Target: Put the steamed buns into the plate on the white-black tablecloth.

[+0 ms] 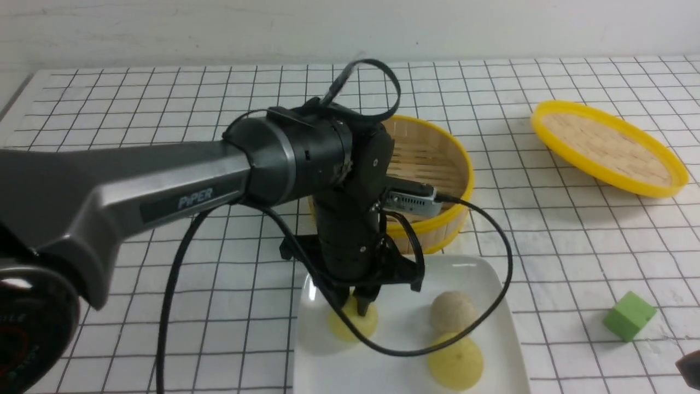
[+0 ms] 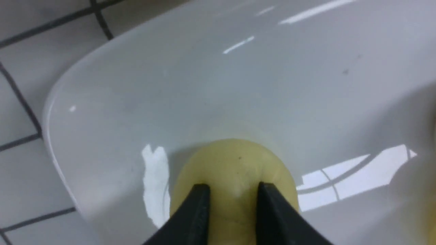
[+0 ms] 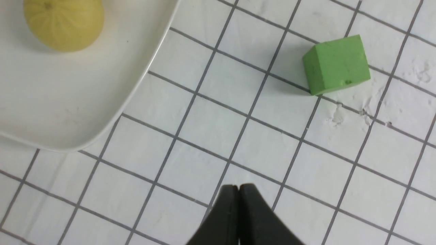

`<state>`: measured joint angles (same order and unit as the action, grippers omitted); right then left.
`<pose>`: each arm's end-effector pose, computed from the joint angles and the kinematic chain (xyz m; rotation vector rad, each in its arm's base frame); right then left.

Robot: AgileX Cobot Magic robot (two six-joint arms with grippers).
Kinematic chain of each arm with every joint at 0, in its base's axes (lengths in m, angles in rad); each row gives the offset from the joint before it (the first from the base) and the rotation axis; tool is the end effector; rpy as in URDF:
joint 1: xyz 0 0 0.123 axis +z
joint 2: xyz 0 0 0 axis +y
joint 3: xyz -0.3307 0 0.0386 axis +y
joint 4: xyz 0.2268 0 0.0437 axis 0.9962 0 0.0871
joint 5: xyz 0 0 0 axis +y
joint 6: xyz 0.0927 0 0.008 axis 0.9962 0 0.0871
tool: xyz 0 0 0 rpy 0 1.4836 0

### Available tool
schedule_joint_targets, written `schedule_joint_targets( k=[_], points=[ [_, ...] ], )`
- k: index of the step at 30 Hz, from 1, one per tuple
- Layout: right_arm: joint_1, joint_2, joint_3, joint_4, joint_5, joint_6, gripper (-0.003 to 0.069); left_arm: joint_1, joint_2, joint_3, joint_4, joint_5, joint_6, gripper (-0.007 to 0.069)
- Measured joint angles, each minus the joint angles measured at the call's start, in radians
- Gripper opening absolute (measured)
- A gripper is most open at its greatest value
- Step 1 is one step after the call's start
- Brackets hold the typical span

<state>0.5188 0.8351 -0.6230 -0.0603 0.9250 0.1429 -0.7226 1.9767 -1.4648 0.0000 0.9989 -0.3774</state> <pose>0.0750 0.0377 0.3084 -0.5210 2.5743 0.1555 0.2991 -0.2637 0.2465 0.5176 2.9691 -0.1162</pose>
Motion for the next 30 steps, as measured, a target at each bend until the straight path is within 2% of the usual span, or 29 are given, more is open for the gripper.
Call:
schedule_joint_targets(
  k=[2, 6, 10, 14, 18, 20, 21, 23, 24, 26, 27, 30],
  points=[
    [0.0, 0.0, 0.0, 0.0, 0.005, -0.01, 0.0013, 0.0, -0.005, -0.007, 0.0, 0.008, -0.005, 0.0307],
    [0.0, -0.006, -0.004, 0.0, 0.031, -0.016, 0.0009, -0.001, -0.037, -0.057, 0.009, 0.043, -0.006, 0.0377],
    [0.0, -0.051, -0.024, 0.0, 0.082, -0.018, 0.0, -0.001, -0.071, -0.101, 0.031, 0.054, -0.006, 0.0391],
    [0.0, -0.209, -0.033, 0.0, 0.168, -0.01, -0.001, -0.001, -0.083, -0.137, 0.047, 0.07, -0.008, 0.0393],
    [0.0, -0.367, -0.009, 0.003, 0.113, 0.061, -0.0011, -0.001, -0.083, -0.138, 0.047, 0.081, -0.008, 0.0394],
    [0.0, -0.484, 0.059, 0.003, -0.078, 0.099, -0.0011, -0.001, -0.083, -0.138, 0.048, 0.087, -0.008, 0.0393],
    [0.0, -0.484, 0.066, 0.003, -0.097, 0.099, -0.0011, -0.001, -0.083, -0.138, 0.048, 0.087, -0.008, 0.0393],
    [0.0, -0.561, 0.174, -0.013, -0.376, 0.101, -0.0011, -0.001, -0.083, -0.138, 0.046, 0.092, -0.008, 0.0384],
    [0.0, -0.563, 0.183, -0.013, -0.398, 0.101, -0.0011, -0.001, -0.083, -0.138, 0.046, 0.092, -0.008, 0.0384],
    [0.0, -0.573, 0.271, -0.046, -0.638, 0.101, -0.0011, -0.001, -0.083, -0.138, 0.044, 0.093, -0.008, 0.0365],
    [0.0, -0.573, 0.29, -0.051, -0.688, 0.102, -0.0011, -0.001, -0.083, -0.138, 0.044, 0.093, -0.008, 0.0356],
    [0.0, -0.573, 0.3, -0.058, -0.702, 0.102, -0.0011, -0.001, -0.083, -0.138, 0.044, 0.093, -0.007, 0.032]
  ],
)
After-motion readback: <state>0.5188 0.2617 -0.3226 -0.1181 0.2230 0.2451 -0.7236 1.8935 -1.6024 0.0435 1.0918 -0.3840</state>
